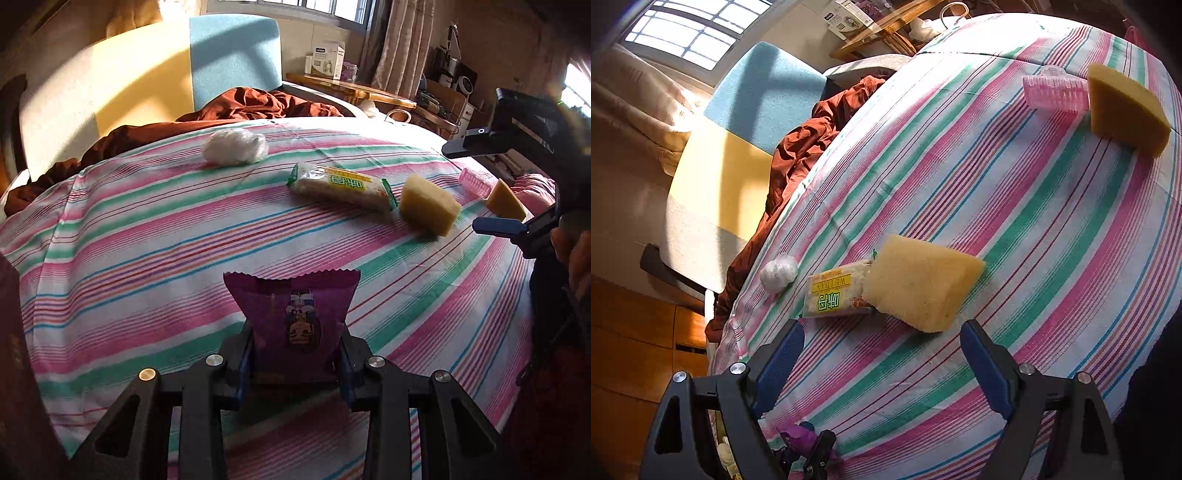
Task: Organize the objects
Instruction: 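Lift the purple packet with the left gripper while the right approaches a yellow sponge, then grasp the yellow sponge with the right gripper and lift it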
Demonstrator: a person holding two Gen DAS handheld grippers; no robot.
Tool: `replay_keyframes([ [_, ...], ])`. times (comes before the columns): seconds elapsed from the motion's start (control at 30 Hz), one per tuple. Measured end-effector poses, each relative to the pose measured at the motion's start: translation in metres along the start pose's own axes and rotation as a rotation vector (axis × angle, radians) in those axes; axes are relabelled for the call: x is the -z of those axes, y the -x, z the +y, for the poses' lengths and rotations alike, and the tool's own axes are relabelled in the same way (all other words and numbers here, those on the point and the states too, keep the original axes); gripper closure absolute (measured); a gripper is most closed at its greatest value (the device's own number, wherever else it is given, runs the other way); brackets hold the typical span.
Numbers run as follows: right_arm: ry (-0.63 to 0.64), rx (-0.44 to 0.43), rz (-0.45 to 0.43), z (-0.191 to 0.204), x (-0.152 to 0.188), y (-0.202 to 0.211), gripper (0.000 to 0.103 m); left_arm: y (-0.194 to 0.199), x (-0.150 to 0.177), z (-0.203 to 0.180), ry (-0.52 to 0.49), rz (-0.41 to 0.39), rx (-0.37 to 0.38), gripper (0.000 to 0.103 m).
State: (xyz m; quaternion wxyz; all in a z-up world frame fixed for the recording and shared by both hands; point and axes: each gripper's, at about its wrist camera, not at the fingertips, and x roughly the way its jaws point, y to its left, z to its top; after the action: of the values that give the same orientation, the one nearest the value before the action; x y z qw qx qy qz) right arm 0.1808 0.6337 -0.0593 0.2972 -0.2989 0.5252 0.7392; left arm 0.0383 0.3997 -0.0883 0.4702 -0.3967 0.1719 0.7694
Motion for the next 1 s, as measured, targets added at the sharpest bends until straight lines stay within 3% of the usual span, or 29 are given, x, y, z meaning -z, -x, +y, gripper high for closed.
replay_keyframes([
  [0.57,-0.003,0.142,0.008,-0.003,0.001,-0.006,0.015,0.002,0.014,0.013,0.022,-0.062,0.006,0.064],
  [0.63,0.075,0.204,0.024,0.008,0.001,-0.011,0.015,0.002,0.014,0.013,0.022,-0.064,0.006,0.064],
  [0.77,0.378,0.371,0.074,0.047,0.005,-0.029,0.015,0.002,0.015,0.014,0.023,-0.067,0.008,0.064],
  [0.9,0.594,0.529,0.122,0.065,-0.001,-0.051,0.014,0.003,0.015,0.015,0.027,-0.070,0.014,0.064],
  [1.0,0.668,0.606,0.204,0.062,-0.007,-0.077,0.014,0.003,0.016,0.015,0.028,-0.072,0.014,0.064],
])
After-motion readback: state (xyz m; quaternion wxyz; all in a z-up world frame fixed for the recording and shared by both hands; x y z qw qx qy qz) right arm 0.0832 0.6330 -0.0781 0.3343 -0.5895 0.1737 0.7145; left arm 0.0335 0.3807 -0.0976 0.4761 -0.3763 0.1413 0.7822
